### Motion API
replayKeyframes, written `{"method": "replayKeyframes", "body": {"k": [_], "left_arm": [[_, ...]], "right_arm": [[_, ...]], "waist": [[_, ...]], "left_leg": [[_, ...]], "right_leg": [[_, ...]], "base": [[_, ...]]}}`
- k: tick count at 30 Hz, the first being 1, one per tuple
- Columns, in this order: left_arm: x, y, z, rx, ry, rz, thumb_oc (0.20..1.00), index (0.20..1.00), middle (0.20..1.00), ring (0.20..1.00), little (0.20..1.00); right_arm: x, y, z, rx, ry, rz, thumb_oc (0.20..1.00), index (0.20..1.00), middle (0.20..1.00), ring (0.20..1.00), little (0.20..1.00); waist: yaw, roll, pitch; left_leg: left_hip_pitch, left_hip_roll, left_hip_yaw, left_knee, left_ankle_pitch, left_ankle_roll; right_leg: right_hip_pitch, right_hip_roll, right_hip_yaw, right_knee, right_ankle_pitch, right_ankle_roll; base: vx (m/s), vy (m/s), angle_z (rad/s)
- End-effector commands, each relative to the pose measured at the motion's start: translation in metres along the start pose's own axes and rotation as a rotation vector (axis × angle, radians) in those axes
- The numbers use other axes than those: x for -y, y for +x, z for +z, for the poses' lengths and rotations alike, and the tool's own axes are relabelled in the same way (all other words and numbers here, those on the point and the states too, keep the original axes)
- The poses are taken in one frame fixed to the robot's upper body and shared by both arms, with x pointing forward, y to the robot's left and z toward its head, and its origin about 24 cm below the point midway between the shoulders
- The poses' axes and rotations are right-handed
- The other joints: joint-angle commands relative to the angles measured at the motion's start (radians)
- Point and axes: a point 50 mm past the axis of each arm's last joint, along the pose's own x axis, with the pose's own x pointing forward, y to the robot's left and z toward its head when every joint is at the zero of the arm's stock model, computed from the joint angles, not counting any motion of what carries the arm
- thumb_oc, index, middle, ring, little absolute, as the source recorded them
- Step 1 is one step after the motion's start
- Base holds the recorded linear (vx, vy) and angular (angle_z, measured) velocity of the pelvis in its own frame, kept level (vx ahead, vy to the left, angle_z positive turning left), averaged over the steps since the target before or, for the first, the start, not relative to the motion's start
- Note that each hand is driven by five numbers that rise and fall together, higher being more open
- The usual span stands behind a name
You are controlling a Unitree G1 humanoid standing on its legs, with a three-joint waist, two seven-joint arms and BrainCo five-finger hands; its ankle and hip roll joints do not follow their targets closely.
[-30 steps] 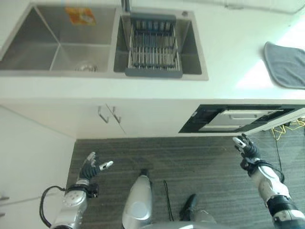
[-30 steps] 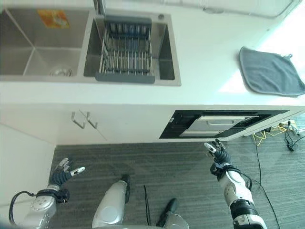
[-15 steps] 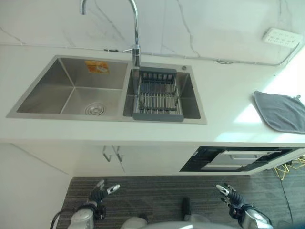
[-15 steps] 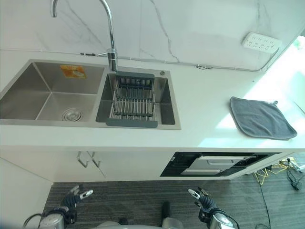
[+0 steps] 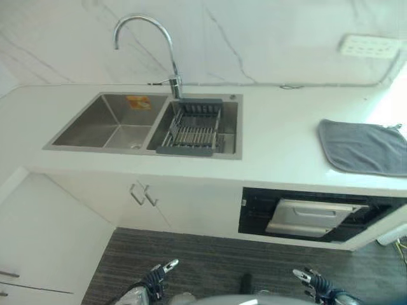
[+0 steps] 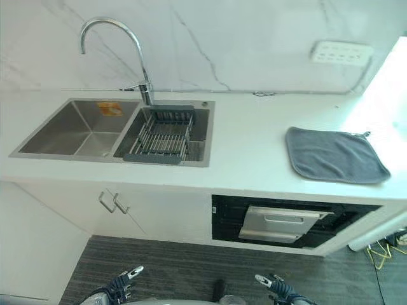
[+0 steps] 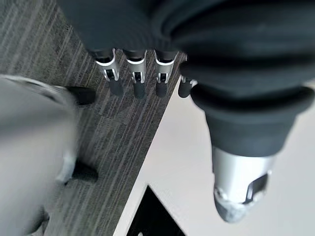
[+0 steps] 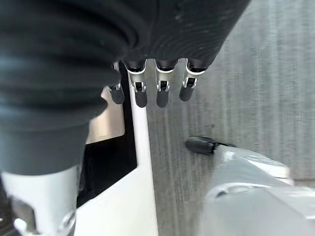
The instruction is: Place the dishes in the dishwasher.
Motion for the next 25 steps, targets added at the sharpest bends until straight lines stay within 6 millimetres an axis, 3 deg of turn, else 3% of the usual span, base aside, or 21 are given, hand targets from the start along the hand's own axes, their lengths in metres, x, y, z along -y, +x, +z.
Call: {"method": "replayKeyframes", "body": {"k": [1,7,25], "left_arm": [[-0.018,-0.005,0.0,0.023,-0.028,0.051,1.0,1.0,1.0,1.0,1.0],[-0.023,-0.007,-0.011,-0.022,-0.075,0.033,1.0,1.0,1.0,1.0,1.0],[-0.028,-0.011,-0.023,-0.049,-0.173,0.029,1.0,1.0,1.0,1.0,1.0]], "right_arm": [[-0.009,0.004,0.019,0.082,0.021,0.033,1.0,1.0,1.0,1.0,1.0],[-0.016,0.005,-0.002,-0.019,0.002,0.04,1.0,1.0,1.0,1.0,1.0],[-0.019,0.007,-0.003,-0.08,-0.018,0.047,1.0,1.0,1.0,1.0,1.0]], "waist": [[-0.004,-0.025,-0.017],[-0.011,-0.013,-0.05],[-0.002,-0.012,-0.076]], "left_leg": [[0.016,-0.03,-0.012,-0.028,0.007,0.016],[0.043,-0.038,-0.016,-0.047,-0.008,0.023],[0.067,-0.041,-0.005,-0.047,-0.026,0.034]], "right_leg": [[0.24,-0.048,0.004,-0.328,0.103,0.089],[0.253,-0.056,0.009,-0.328,0.105,0.106],[0.272,-0.072,0.004,-0.328,0.108,0.119]], "base": [[0.08,0.076,0.3],[0.04,0.074,0.06],[-0.01,0.017,-0.01]]}}
